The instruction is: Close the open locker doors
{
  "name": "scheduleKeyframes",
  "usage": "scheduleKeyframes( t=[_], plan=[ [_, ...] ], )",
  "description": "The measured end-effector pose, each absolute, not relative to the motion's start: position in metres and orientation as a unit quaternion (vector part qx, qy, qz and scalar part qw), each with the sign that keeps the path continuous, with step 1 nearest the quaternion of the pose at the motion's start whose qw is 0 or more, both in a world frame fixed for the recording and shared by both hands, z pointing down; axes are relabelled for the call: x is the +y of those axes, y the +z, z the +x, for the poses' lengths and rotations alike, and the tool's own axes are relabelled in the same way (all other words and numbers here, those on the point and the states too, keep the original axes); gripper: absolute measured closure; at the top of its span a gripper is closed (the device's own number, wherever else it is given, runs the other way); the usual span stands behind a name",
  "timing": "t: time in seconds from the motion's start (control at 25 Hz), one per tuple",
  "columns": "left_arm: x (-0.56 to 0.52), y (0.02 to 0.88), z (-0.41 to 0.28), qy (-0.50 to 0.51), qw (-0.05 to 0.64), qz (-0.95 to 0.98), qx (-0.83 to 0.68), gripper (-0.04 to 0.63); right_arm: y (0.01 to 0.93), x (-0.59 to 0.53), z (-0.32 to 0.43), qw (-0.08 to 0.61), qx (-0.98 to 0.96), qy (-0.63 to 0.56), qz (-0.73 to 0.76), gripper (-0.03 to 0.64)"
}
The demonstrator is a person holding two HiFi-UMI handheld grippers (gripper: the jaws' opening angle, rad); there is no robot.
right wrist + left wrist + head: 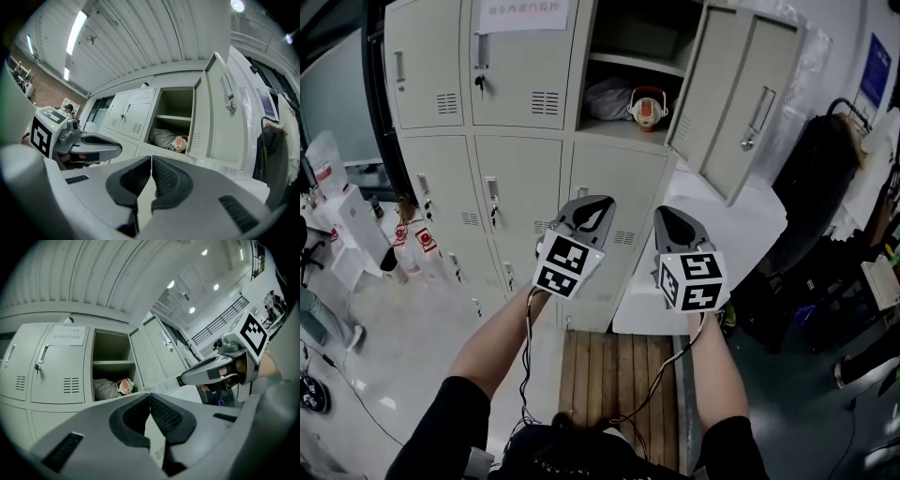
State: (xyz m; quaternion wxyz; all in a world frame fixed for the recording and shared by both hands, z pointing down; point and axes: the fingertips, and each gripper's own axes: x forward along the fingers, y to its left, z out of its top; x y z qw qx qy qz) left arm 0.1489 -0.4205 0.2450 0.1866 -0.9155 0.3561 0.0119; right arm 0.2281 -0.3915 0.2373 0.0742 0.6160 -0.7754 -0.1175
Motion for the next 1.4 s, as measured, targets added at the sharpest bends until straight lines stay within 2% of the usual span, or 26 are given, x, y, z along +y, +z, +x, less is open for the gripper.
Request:
scheduleKeyframes(
  t=[0.88,1.4],
  plan=[
    [-0.437,0.229,0.167,0.012,0.192,-0.903,0.385,0.575,0.216,-0.409,0.248,0.07,-0.789,-0.138,0.594,0.583],
    [-0.427,0.219,0.244,0.04,0.193,-0.926,0.323,0.574,0.163,-0.37,0.335,-0.024,-0.75,-0.159,0.641,0.58]
  ],
)
